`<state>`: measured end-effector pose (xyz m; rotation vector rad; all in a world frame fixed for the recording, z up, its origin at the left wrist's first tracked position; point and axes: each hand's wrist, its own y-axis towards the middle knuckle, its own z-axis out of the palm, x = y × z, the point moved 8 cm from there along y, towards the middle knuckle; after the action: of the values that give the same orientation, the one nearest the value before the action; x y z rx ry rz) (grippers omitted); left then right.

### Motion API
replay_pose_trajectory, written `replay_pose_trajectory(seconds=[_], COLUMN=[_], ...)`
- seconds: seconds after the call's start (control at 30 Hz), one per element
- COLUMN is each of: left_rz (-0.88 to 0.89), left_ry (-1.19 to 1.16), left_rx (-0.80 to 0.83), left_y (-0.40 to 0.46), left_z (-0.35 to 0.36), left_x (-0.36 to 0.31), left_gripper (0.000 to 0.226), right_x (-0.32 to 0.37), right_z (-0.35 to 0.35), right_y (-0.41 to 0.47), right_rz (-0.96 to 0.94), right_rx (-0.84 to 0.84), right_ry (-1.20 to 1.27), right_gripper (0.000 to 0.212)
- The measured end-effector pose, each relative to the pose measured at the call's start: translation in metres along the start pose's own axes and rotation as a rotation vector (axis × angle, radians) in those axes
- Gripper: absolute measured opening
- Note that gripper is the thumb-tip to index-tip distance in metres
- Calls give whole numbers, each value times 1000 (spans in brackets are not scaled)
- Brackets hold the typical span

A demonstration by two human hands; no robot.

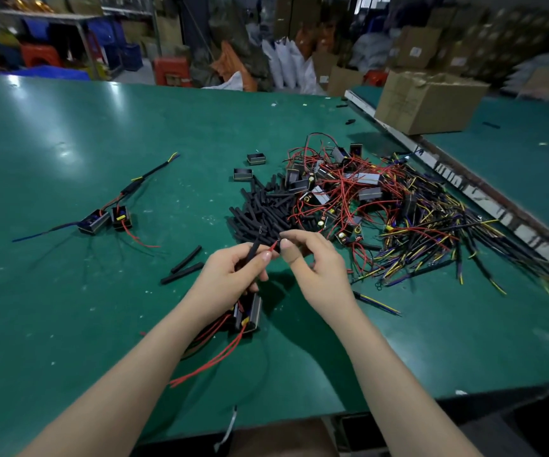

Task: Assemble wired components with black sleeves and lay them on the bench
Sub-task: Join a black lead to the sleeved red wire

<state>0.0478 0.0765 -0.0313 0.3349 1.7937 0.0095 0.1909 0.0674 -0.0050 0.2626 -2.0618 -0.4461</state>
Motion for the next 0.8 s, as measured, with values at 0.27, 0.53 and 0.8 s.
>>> replay_pose_trajectory(seconds=[0.27, 0.53, 0.8], left_rz=[40, 47, 31], left_ry=[43, 98, 70], left_rx=[71, 32, -1], left_y=[1, 3, 0], left_z=[5, 3, 0], left_x=[1, 3, 6], left_gripper=[25, 19, 19], right_x=[-5, -16, -74], right_z=[7, 8, -161], right_y=[-2, -1, -9], right_rz=[132, 254, 455], right_rx=[26, 33, -760], right_ry=[238, 357, -87], right_gripper=[18, 12, 17])
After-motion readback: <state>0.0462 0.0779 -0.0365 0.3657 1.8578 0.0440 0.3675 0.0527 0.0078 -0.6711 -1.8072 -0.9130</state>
